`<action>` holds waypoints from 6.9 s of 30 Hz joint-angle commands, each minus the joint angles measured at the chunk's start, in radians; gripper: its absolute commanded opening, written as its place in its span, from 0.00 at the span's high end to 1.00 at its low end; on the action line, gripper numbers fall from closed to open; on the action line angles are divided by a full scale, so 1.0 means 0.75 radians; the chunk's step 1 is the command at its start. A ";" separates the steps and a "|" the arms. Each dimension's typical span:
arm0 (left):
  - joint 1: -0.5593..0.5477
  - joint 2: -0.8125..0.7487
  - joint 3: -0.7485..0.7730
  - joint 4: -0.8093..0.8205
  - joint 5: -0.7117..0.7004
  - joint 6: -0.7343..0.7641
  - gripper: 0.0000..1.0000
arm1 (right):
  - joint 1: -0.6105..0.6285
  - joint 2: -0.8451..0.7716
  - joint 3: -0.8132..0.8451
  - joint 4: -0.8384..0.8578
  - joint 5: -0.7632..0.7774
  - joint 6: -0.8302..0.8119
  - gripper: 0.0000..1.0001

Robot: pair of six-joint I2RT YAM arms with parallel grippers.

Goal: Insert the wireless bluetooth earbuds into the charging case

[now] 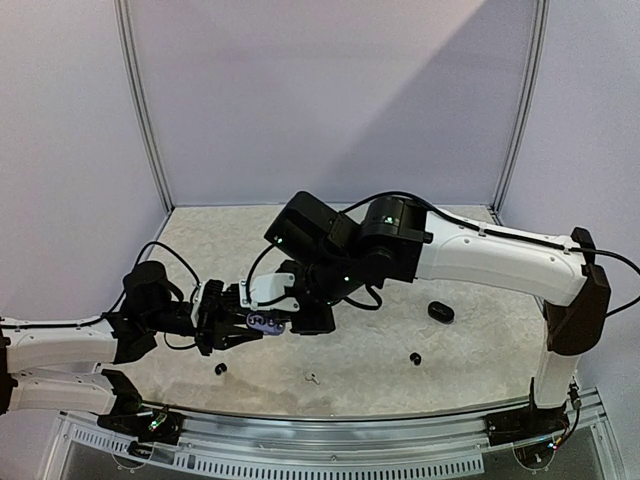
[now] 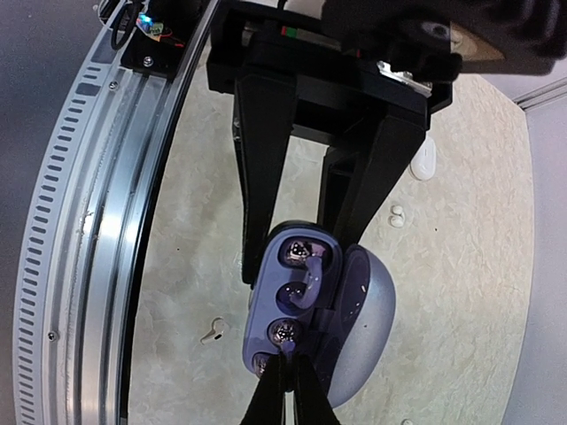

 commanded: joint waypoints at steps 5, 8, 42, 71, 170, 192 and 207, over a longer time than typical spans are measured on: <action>-0.038 -0.015 -0.003 0.094 0.058 0.015 1.00 | -0.007 0.060 0.018 -0.019 0.071 0.034 0.94; -0.038 -0.023 -0.008 0.111 0.053 0.009 1.00 | -0.007 0.071 -0.005 -0.013 0.081 0.025 0.95; -0.036 -0.029 -0.012 0.098 -0.051 -0.013 1.00 | -0.067 -0.223 -0.172 0.525 0.222 0.295 0.70; -0.044 -0.063 -0.048 0.093 -0.192 0.012 1.00 | -0.037 -0.260 -0.371 0.440 -0.107 0.251 0.33; -0.043 -0.151 -0.122 0.129 -0.506 -0.170 0.01 | -0.824 0.669 0.096 0.240 -0.585 1.006 0.50; 0.099 0.046 0.476 -1.180 -0.820 0.346 0.01 | -0.824 0.244 0.149 0.159 -0.034 0.750 0.01; 0.473 0.553 0.926 -2.228 -1.172 1.217 0.01 | -0.823 0.027 -0.229 0.467 -0.075 0.740 0.01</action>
